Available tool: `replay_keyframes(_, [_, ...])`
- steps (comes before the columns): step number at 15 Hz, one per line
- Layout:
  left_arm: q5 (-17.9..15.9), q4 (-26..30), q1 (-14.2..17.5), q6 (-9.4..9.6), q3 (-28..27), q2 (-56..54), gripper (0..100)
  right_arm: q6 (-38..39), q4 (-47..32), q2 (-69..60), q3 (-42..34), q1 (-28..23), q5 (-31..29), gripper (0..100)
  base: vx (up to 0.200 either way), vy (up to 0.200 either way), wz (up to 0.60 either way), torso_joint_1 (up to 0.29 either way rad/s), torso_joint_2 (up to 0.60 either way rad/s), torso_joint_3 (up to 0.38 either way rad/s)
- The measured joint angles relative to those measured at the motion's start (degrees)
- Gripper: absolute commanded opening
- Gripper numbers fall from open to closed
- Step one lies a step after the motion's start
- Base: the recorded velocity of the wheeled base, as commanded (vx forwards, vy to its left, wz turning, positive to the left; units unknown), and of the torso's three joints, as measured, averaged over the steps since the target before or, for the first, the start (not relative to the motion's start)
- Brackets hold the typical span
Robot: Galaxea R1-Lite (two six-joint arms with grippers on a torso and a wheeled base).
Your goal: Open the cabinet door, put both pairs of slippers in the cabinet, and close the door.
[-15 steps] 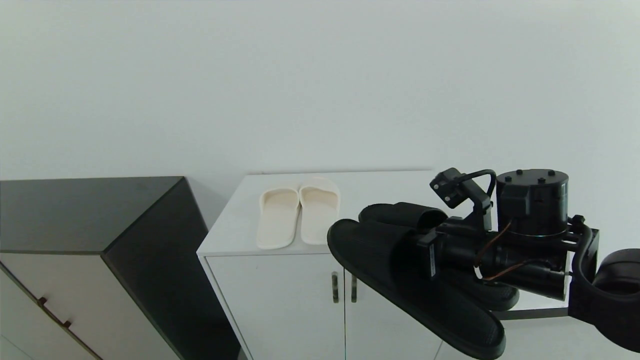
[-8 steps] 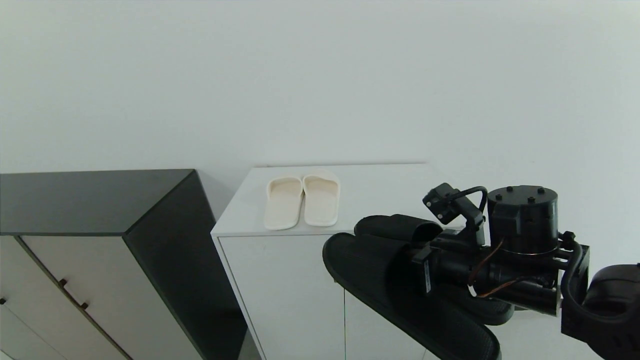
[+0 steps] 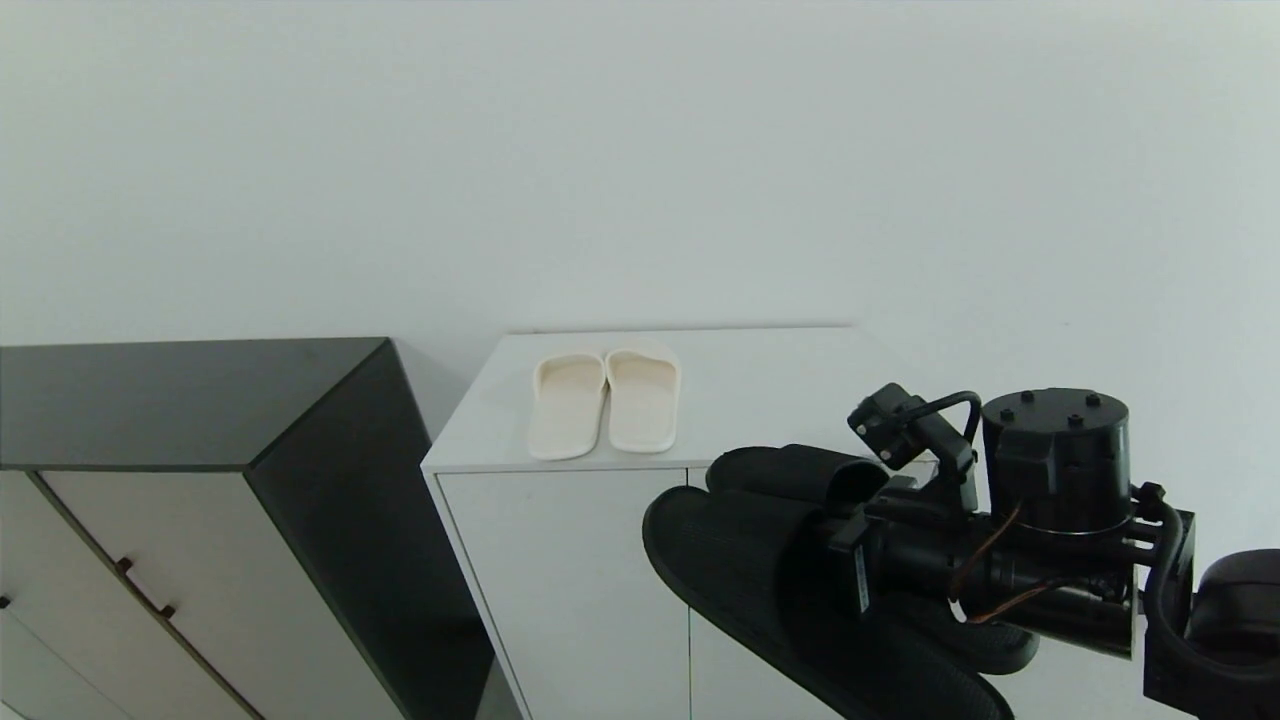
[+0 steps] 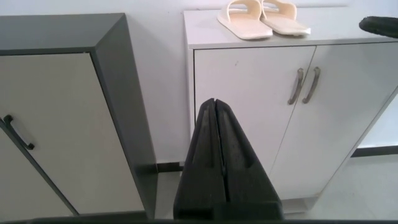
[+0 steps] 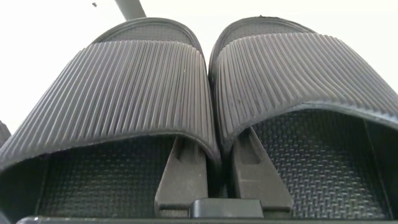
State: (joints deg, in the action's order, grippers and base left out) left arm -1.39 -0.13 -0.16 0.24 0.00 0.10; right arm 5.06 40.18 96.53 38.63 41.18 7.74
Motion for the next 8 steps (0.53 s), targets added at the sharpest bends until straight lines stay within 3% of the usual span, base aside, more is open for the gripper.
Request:
replay_keyframes(6, [0.0, 0.0, 0.0, 0.09, 0.0, 0.0, 0, 0.0, 0.0, -0.9, -0.5, 0.5, 0.0, 0, 0.0, 0.0, 0.0, -0.209, 0.49, 0.281])
replay_keyframes(7, [-0.1, 0.0, 0.0, 0.18, 0.0, 0.0, 100, 0.0, 0.0, -0.9, -0.6, 0.5, 0.1, 0, 0.0, 0.0, 0.0, -0.232, 0.54, 0.325])
replay_keyframes(8, [-0.2, 0.1, 0.0, 0.2, 0.0, 0.0, 100, 0.0, 0.0, -0.9, -0.6, 0.5, 0.1, 0, 0.0, 0.0, 0.0, -0.232, 0.54, 0.315])
